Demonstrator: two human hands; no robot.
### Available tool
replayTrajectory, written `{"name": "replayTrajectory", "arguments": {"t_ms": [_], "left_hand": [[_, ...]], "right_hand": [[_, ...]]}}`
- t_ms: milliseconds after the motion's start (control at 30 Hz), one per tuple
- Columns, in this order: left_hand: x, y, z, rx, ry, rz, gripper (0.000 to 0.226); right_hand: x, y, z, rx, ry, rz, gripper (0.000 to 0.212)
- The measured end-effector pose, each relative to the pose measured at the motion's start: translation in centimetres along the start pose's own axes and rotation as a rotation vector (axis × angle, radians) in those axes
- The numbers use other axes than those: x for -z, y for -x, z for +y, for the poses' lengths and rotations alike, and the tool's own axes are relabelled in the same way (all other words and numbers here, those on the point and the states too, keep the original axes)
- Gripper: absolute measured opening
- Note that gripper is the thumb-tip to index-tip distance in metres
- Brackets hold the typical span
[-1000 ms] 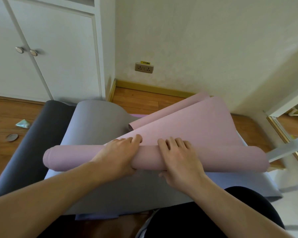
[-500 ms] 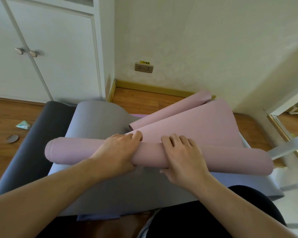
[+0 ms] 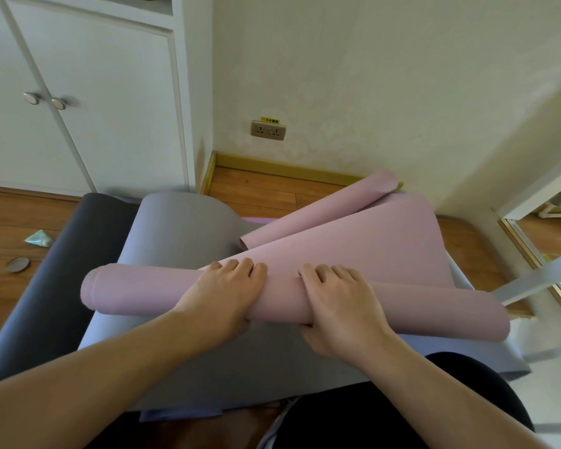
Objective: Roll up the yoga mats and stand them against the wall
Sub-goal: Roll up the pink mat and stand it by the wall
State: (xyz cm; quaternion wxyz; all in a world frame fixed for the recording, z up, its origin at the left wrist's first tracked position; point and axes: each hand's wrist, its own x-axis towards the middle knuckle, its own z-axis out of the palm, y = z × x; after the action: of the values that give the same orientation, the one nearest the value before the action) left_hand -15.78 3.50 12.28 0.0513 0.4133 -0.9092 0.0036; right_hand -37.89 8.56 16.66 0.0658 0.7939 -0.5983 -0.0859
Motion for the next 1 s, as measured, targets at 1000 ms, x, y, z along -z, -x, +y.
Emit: {"name": "replayTrajectory", "arguments": {"t_ms": [1000], "left_hand": [[0.3, 0.1, -0.4, -0.028, -0.116, 0.006, 0.073]], "right_hand": [[0.3, -0.6, 0.4, -0.019, -0.173, -0.022, 0.056]]}}
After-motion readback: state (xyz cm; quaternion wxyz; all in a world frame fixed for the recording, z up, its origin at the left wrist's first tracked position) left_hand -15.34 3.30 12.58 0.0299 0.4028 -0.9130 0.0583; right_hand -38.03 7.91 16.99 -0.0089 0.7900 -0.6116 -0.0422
